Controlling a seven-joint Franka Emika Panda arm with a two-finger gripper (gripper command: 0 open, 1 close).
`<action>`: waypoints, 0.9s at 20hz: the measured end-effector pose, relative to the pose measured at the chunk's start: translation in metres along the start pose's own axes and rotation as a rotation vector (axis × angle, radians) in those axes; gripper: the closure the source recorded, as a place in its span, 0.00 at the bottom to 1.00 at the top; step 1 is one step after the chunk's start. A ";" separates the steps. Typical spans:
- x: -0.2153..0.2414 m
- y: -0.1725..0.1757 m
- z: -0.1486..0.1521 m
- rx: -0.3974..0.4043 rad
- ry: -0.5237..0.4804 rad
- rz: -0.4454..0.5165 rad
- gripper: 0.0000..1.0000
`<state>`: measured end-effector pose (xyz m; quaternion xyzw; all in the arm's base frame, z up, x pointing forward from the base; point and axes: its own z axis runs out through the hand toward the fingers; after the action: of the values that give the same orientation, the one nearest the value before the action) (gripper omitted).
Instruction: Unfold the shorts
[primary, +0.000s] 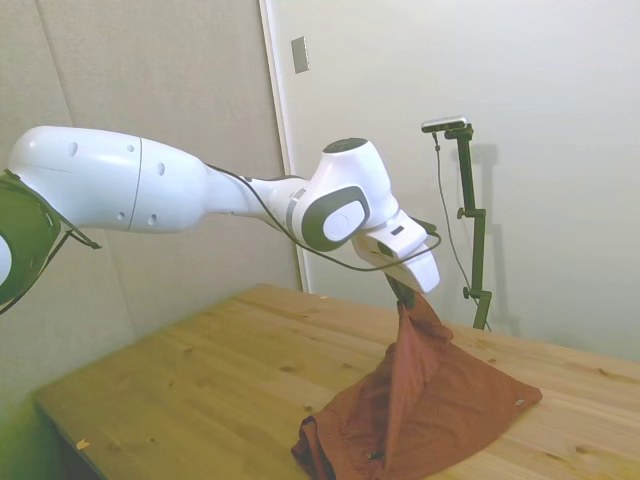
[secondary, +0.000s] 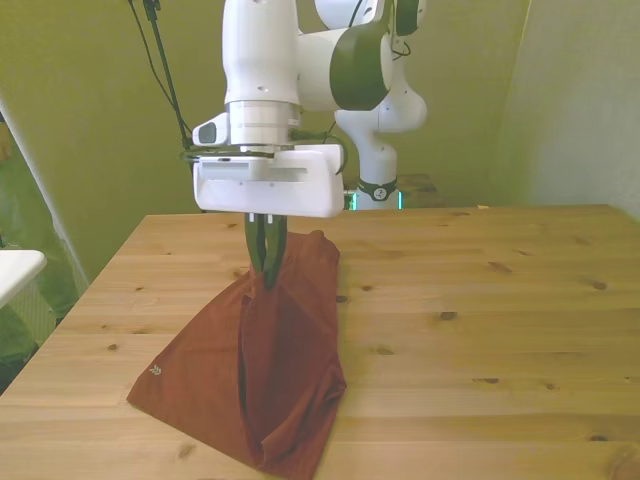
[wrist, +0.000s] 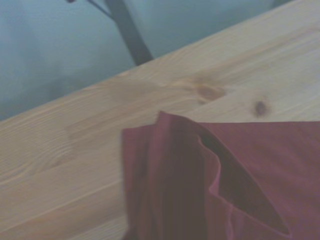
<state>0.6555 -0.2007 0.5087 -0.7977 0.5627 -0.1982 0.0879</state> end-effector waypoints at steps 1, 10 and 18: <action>-0.016 -0.012 -0.006 0.005 0.004 -0.017 1.00; -0.212 -0.085 -0.010 -0.017 0.048 -0.204 1.00; -0.265 -0.100 0.040 -0.093 0.044 -0.276 0.00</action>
<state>0.6817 0.0783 0.4513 -0.8661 0.4582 -0.1994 0.0103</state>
